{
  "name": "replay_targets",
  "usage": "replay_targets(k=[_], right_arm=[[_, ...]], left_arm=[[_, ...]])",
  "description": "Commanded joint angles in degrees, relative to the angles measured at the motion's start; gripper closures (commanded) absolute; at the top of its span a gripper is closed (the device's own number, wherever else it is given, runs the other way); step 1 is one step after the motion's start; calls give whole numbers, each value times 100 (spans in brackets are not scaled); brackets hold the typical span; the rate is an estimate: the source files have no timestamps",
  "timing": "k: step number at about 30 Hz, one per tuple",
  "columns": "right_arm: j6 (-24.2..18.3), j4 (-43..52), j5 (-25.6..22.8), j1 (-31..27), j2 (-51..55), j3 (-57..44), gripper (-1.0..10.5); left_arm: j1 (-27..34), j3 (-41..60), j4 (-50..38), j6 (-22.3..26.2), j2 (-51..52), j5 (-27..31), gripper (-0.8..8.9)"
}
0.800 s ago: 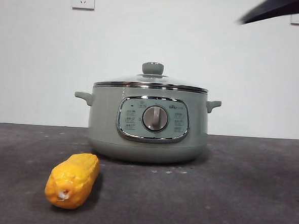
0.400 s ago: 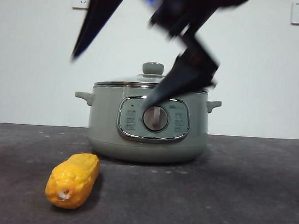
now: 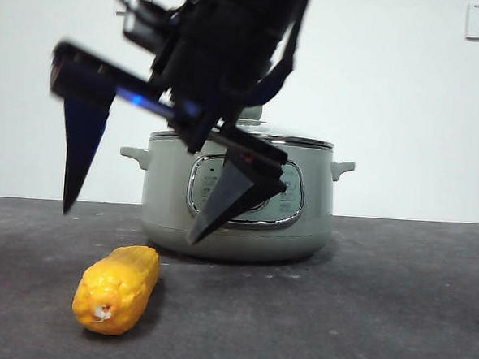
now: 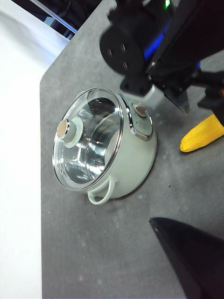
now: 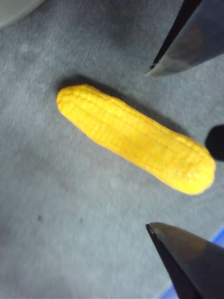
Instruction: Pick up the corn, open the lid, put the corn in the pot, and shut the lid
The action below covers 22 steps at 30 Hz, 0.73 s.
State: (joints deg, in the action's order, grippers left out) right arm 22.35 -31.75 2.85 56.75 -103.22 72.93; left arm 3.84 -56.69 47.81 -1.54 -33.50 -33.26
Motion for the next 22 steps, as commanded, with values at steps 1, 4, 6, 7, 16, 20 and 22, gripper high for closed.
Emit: replay_targets(k=[1,4,6,7,16,20,22], right_arm=[[61,-221,-125,24,-365,205,322],[57,-245,-157,33,-656,352,416],[55,-240,-160,35,-754,367,549],[39,-240,-160,35,-765,367,584],[-297,-378,-153,63,-654,367,959],[-688,-850,-271,205,236,367,959],[-859,-1178,-496,343,960,367,959]], left_arm=[[-57,-11,-22,2,11,-22,203],[-81,-9,-20,2,11,-22,203],[-81,-11,-20,4,11,-20,203],[-81,-9,-22,4,11,-20,203],[-87,-9,-28,7,-55,-20,203],[-166,-11,-35,9,-201,-22,203],[-219,-11,-90,11,-326,-24,203]])
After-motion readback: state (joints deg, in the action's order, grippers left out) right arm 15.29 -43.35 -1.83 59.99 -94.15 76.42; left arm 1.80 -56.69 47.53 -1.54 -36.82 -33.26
